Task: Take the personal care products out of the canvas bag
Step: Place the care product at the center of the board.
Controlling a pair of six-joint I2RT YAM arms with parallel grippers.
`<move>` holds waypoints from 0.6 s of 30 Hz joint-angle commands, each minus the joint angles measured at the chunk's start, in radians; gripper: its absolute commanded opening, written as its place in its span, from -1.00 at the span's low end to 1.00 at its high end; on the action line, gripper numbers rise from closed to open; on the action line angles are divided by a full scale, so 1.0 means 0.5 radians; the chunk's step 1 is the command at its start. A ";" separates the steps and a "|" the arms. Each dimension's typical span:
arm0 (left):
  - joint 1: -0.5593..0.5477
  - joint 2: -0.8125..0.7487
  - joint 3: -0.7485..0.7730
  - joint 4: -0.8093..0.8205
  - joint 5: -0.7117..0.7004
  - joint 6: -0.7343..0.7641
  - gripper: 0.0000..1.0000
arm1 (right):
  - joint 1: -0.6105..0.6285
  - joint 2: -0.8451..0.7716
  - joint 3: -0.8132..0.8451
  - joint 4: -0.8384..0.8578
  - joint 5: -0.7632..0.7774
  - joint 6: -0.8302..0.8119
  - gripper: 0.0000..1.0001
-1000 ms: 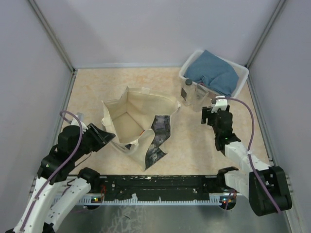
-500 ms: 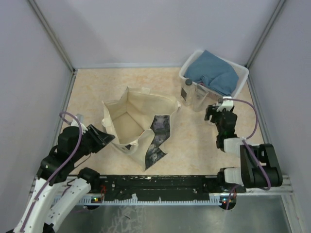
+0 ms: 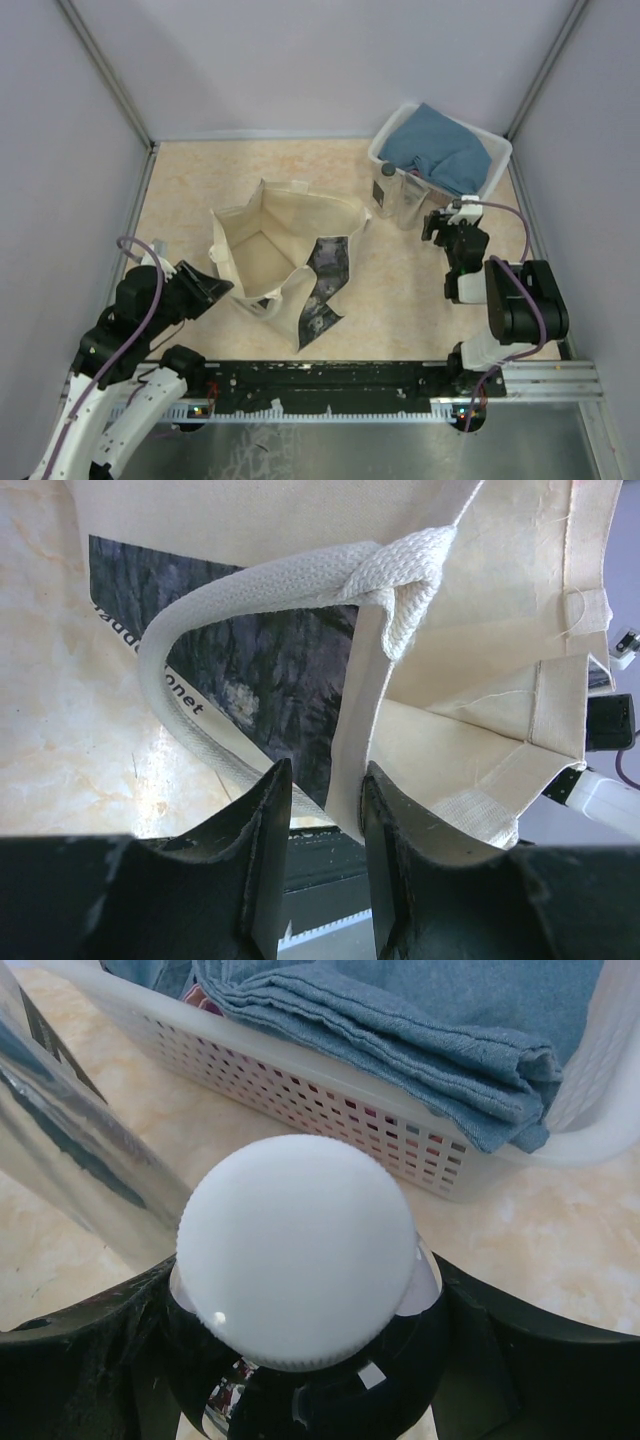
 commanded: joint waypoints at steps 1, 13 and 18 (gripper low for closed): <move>0.004 -0.021 -0.015 -0.054 -0.021 -0.015 -0.20 | -0.028 0.034 0.151 0.464 -0.003 0.027 -1.00; 0.003 -0.001 -0.035 -0.028 0.002 -0.022 -0.20 | -0.033 -0.270 0.217 0.194 0.007 -0.066 0.98; 0.002 0.014 -0.054 0.007 0.024 -0.017 -0.20 | -0.033 -0.501 0.244 0.067 0.024 -0.125 0.99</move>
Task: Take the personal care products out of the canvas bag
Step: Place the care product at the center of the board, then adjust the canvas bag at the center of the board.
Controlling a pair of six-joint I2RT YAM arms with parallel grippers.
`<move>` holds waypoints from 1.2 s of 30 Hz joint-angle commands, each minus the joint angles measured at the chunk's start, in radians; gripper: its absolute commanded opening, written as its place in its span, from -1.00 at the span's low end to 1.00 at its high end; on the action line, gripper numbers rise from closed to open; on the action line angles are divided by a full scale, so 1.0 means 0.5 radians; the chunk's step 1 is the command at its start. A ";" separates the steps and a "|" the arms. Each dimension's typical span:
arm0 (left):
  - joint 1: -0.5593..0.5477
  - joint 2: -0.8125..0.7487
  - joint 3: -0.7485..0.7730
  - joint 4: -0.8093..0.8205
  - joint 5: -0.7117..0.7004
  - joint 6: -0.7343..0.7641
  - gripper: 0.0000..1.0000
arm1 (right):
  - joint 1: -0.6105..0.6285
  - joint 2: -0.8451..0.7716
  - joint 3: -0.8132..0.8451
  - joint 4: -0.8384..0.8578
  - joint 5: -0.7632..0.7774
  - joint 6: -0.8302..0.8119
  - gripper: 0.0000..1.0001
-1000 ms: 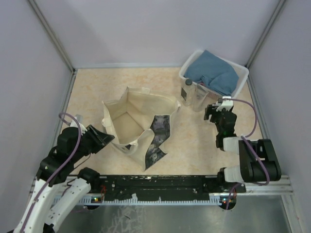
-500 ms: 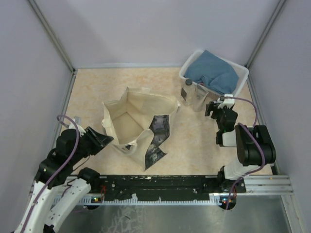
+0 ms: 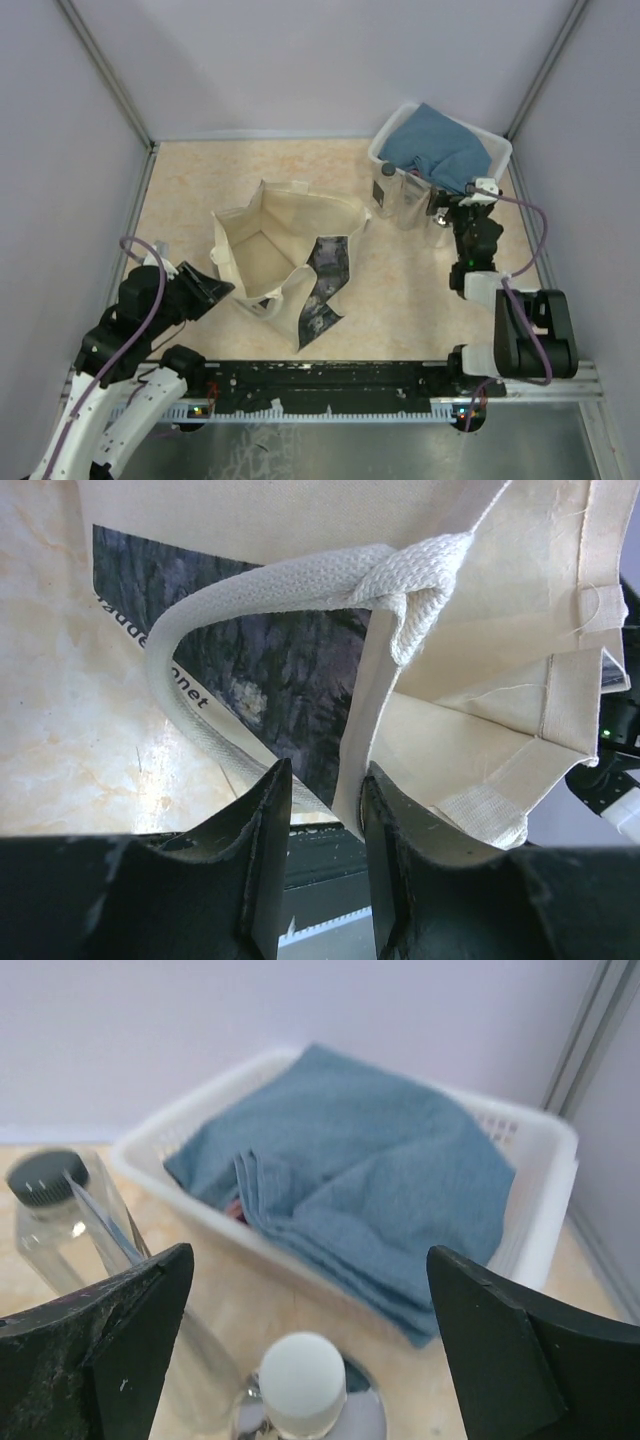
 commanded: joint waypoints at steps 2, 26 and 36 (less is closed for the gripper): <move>0.004 0.027 -0.025 0.025 0.026 -0.009 -0.20 | -0.014 -0.344 0.105 -0.021 0.042 -0.082 0.99; 0.002 -0.041 -0.143 0.105 0.184 -0.090 -0.23 | 0.701 -0.469 1.462 -2.049 -0.761 0.257 -0.16; 0.002 -0.067 -0.130 0.120 0.175 -0.031 -0.20 | 1.107 -0.292 1.890 -2.442 -0.733 0.125 -0.04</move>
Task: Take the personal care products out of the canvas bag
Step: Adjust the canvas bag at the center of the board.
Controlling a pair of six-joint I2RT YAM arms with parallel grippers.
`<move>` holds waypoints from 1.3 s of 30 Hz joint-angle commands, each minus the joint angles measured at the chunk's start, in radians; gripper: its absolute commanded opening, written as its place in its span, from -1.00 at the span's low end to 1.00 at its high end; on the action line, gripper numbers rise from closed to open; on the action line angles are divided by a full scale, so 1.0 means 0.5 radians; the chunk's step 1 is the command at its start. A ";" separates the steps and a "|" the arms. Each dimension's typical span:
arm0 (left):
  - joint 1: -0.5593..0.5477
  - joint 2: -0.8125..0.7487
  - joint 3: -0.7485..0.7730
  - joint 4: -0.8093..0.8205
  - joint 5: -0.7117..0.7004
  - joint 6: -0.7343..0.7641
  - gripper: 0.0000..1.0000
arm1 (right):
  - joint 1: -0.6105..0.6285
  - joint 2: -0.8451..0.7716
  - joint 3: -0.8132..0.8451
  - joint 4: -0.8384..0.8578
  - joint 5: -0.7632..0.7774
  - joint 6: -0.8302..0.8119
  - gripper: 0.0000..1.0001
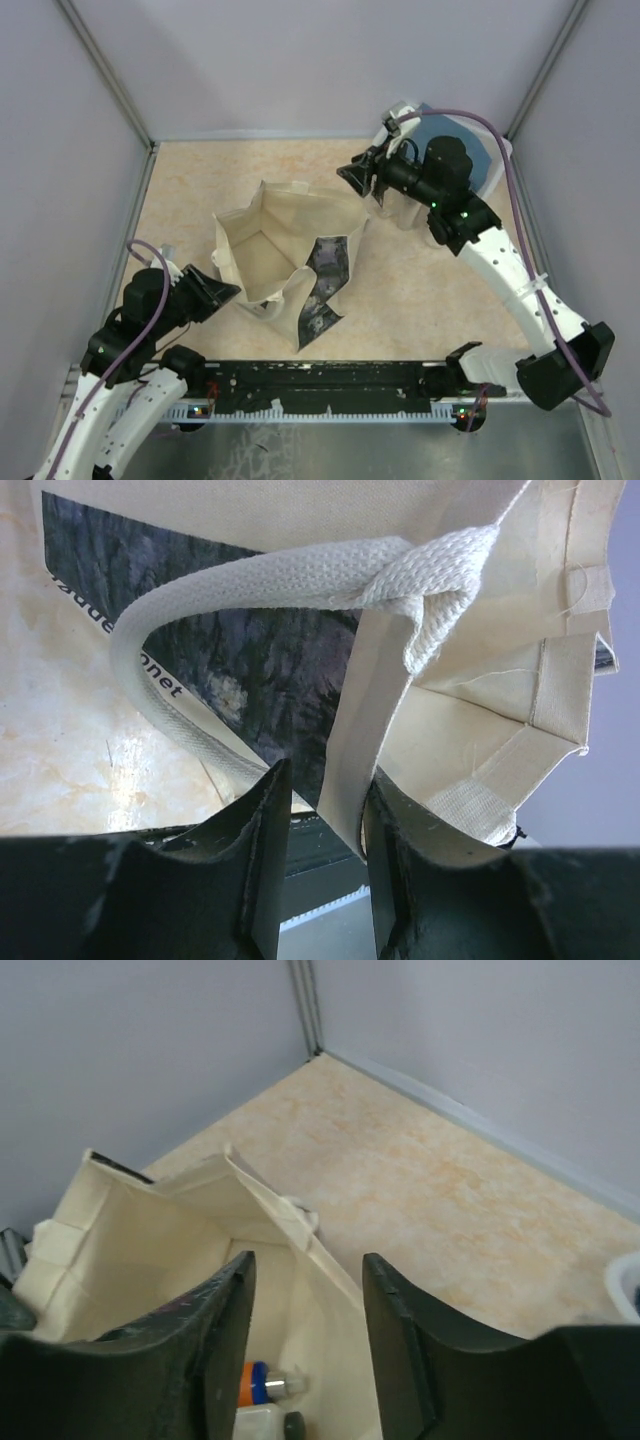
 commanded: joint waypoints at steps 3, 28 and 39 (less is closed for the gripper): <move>0.001 0.005 0.002 0.024 -0.006 0.034 -0.19 | 0.251 0.198 0.410 -0.237 -0.005 -0.108 0.15; 0.004 0.157 0.067 0.075 -0.129 0.034 -0.10 | 0.877 0.768 0.035 -0.496 -0.086 0.152 0.27; 0.002 0.485 0.548 0.142 0.137 0.205 -0.07 | 1.187 0.855 -0.262 -0.541 0.608 0.247 0.30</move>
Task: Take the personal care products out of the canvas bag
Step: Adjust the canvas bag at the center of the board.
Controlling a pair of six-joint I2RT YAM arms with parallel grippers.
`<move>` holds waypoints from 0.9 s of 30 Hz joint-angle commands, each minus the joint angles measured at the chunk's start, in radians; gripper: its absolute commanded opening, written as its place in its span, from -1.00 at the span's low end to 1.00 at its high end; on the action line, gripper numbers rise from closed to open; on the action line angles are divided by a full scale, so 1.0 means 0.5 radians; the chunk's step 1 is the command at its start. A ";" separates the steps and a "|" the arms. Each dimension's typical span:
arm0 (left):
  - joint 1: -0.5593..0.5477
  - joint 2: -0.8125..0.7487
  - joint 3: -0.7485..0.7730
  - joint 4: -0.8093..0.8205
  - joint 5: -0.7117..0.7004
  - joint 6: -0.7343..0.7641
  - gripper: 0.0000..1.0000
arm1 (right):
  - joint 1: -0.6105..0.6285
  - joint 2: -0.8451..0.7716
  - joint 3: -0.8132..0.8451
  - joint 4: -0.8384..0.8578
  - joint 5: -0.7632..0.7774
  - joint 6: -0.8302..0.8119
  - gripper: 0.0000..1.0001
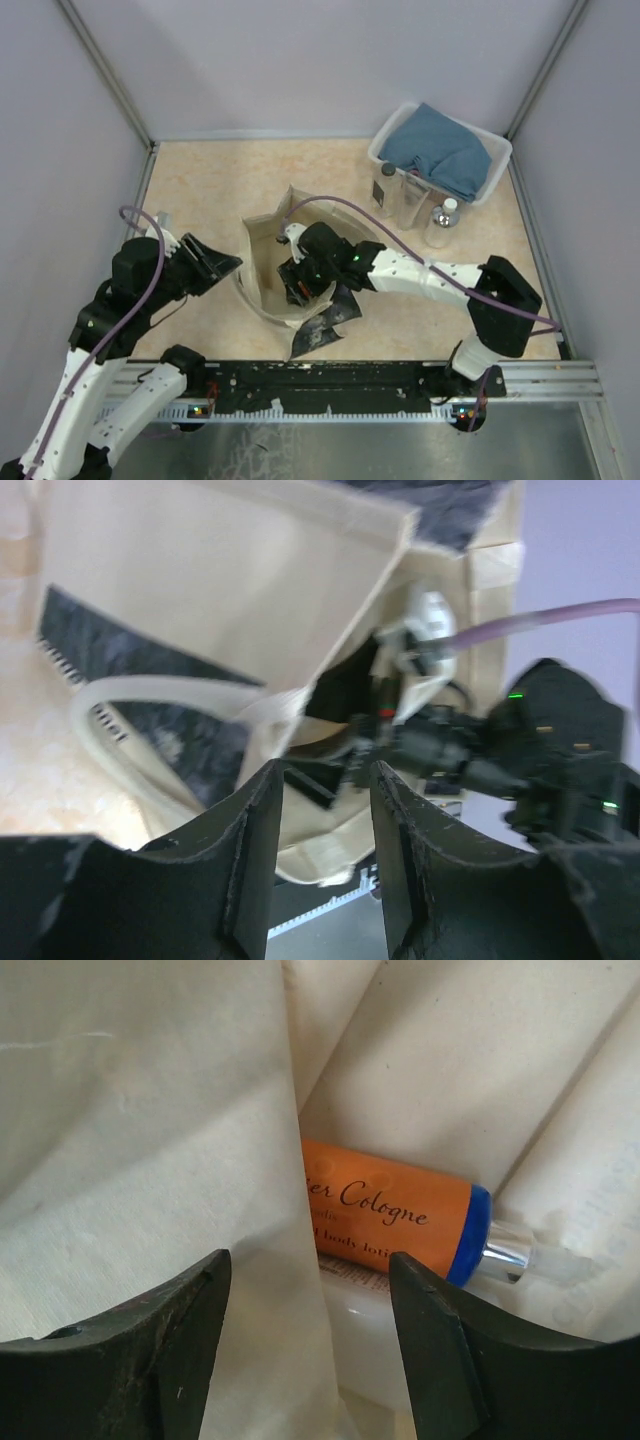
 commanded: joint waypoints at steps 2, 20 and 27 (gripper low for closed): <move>0.003 0.104 0.058 0.173 0.266 0.100 -0.05 | 0.184 0.254 0.062 -0.097 0.351 0.055 0.33; 0.003 0.100 -0.683 0.384 0.522 0.028 -0.05 | 0.222 0.295 0.441 -0.594 0.890 -0.105 0.78; 0.002 0.068 -0.473 0.173 0.302 0.111 -0.38 | -0.062 0.226 0.646 -0.819 0.830 0.018 0.79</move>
